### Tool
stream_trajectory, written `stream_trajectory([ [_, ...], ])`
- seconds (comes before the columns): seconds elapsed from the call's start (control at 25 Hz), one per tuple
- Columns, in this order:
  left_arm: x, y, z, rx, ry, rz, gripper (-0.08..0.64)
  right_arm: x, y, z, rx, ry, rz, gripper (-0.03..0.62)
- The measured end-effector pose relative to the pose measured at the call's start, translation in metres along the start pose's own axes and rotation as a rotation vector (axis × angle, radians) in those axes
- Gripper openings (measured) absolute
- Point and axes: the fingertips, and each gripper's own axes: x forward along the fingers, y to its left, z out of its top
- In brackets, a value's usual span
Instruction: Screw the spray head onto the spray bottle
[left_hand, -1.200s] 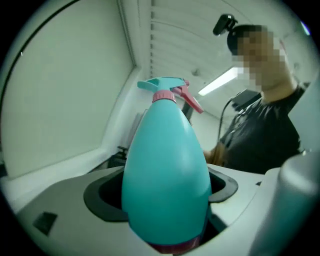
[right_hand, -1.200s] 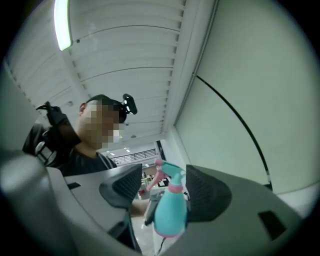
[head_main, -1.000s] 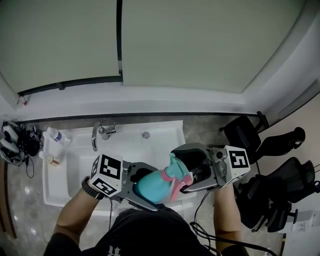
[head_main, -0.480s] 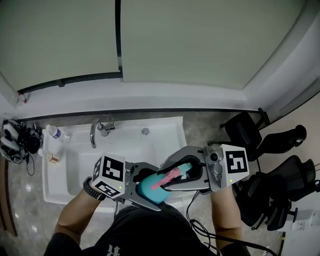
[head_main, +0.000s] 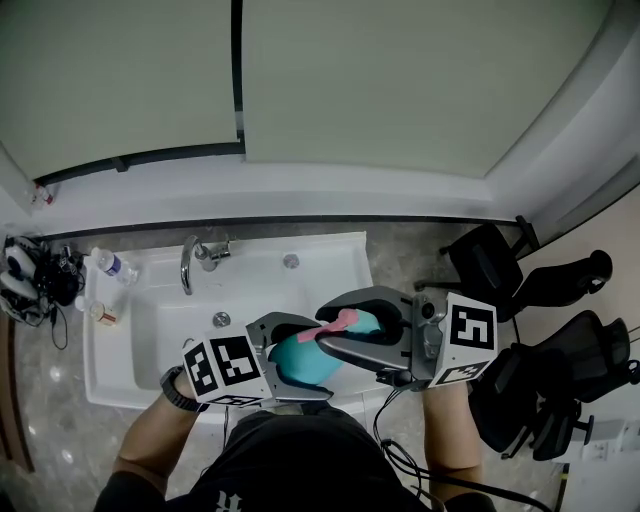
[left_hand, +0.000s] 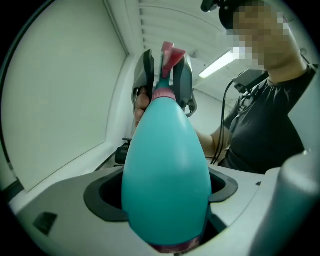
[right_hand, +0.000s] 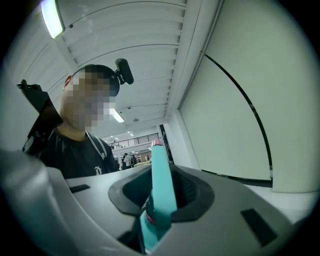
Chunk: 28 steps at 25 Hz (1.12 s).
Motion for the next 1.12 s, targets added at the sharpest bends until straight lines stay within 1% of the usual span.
stream_trajectory([
  [0.08,0.001,0.003,-0.004,0.013,0.033,0.024,0.43,-0.001,-0.001,-0.003,0.002,0.005,-0.004,0.095],
  [0.2,0.0,0.003,-0.01,0.027,0.063,0.024,0.428,-0.002,-0.002,-0.008,0.004,0.0,-0.018,0.095],
  [0.4,-0.002,-0.001,-0.014,0.054,0.092,0.038,0.428,0.0,0.007,-0.011,-0.038,-0.017,-0.023,0.095],
  [0.68,-0.009,-0.016,-0.03,0.016,0.098,-0.01,0.426,0.01,0.014,-0.023,0.001,-0.023,-0.045,0.094],
  [0.88,-0.019,-0.051,-0.058,0.004,0.104,-0.04,0.423,0.029,0.044,-0.049,0.011,-0.014,-0.065,0.087],
  [1.0,-0.017,-0.072,-0.065,0.0,0.121,-0.03,0.422,0.027,0.064,-0.056,0.012,-0.024,-0.06,0.086],
  [1.12,-0.011,-0.099,-0.066,0.005,0.14,-0.005,0.422,0.02,0.094,-0.059,0.001,-0.036,-0.042,0.084],
])
